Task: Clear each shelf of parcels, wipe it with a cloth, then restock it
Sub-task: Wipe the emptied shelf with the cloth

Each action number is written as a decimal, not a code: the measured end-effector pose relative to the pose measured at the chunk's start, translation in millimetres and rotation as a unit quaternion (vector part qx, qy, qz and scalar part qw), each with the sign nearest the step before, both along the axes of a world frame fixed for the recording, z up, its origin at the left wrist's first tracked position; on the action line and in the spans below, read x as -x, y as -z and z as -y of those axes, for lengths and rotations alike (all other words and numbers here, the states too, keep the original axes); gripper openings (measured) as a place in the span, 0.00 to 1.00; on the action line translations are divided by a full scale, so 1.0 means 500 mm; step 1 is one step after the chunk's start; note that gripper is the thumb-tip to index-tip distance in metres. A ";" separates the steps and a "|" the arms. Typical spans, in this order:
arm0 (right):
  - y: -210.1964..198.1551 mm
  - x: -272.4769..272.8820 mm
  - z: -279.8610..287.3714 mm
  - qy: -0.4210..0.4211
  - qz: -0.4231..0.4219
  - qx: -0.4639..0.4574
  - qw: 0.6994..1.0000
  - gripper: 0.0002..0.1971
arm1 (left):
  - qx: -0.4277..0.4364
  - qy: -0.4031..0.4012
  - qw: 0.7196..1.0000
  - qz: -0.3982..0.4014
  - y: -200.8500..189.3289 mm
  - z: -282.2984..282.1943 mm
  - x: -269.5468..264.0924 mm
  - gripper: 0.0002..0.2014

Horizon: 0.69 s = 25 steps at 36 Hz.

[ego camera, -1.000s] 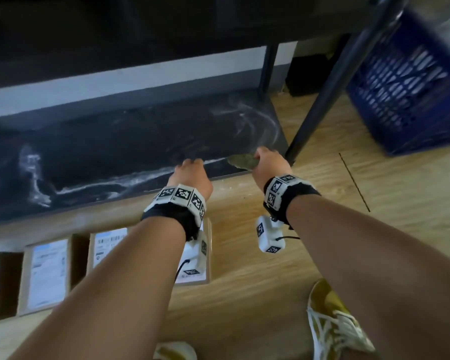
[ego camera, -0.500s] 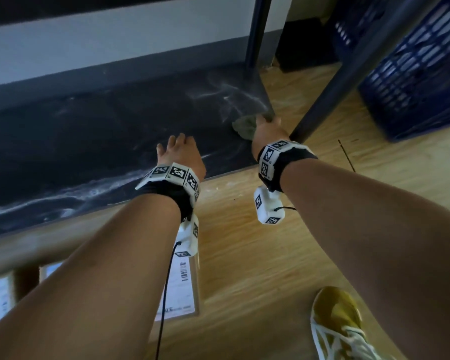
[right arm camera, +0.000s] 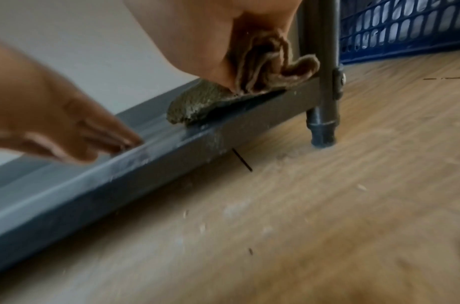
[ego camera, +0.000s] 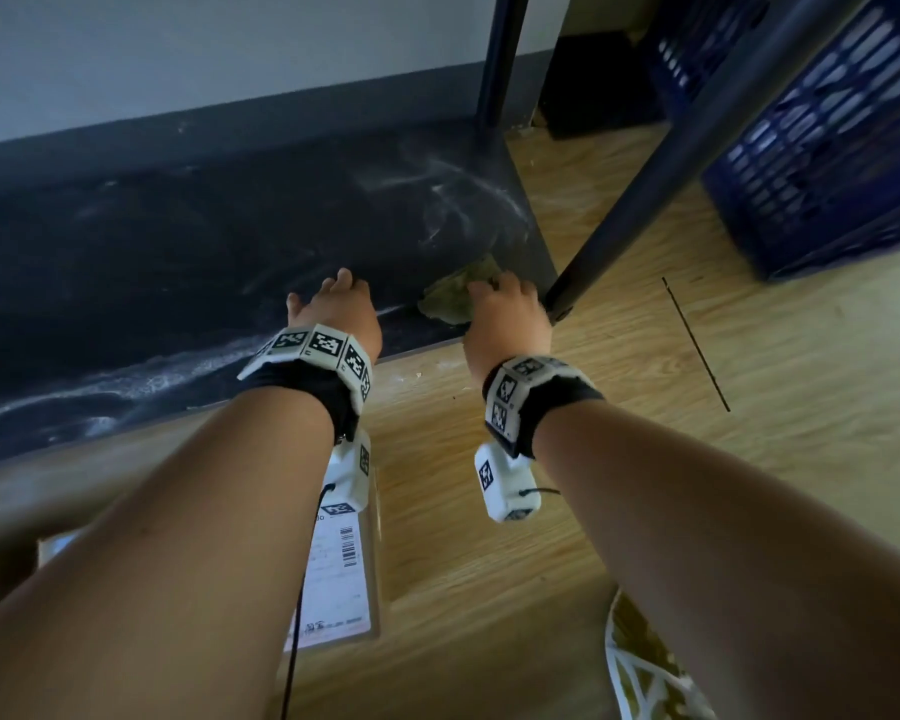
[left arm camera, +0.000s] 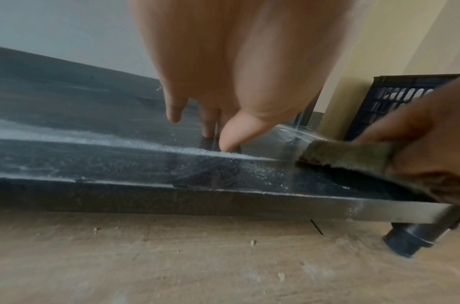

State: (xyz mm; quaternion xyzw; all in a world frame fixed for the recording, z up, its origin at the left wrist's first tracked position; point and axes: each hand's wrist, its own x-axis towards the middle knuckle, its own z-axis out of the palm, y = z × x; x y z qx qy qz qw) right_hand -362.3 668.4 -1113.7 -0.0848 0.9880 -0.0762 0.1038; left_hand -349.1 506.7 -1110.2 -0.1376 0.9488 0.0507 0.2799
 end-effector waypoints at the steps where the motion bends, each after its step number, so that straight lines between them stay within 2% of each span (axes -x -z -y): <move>1: -0.006 0.017 0.000 0.000 -0.007 0.001 1.000 0.21 | 0.002 0.002 1.000 0.004 -0.001 0.000 0.000 0.28; 7: -0.036 0.138 0.005 0.090 0.012 -0.010 0.996 0.24 | 0.019 0.010 1.000 0.019 -0.006 -0.004 0.006 0.27; 12: -0.007 0.152 0.032 0.138 0.064 -0.023 0.988 0.27 | 0.016 0.008 1.000 0.018 -0.009 -0.005 0.007 0.27; 15: 0.001 0.141 0.037 0.110 0.083 -0.009 0.990 0.28 | 0.008 0.006 1.000 0.006 -0.015 -0.006 0.007 0.25; 20: -0.007 0.103 0.060 0.011 0.095 0.003 0.995 0.23 | -0.030 -0.030 0.998 -0.055 -0.019 -0.006 0.001 0.23; 22: -0.007 0.093 0.070 -0.013 0.081 0.008 0.997 0.19 | -0.052 -0.066 0.993 -0.086 -0.021 -0.006 -0.001 0.24; 25: -0.021 0.104 0.062 -0.001 0.035 0.048 0.998 0.16 | -0.082 -0.120 0.983 -0.111 -0.027 -0.006 -0.004 0.26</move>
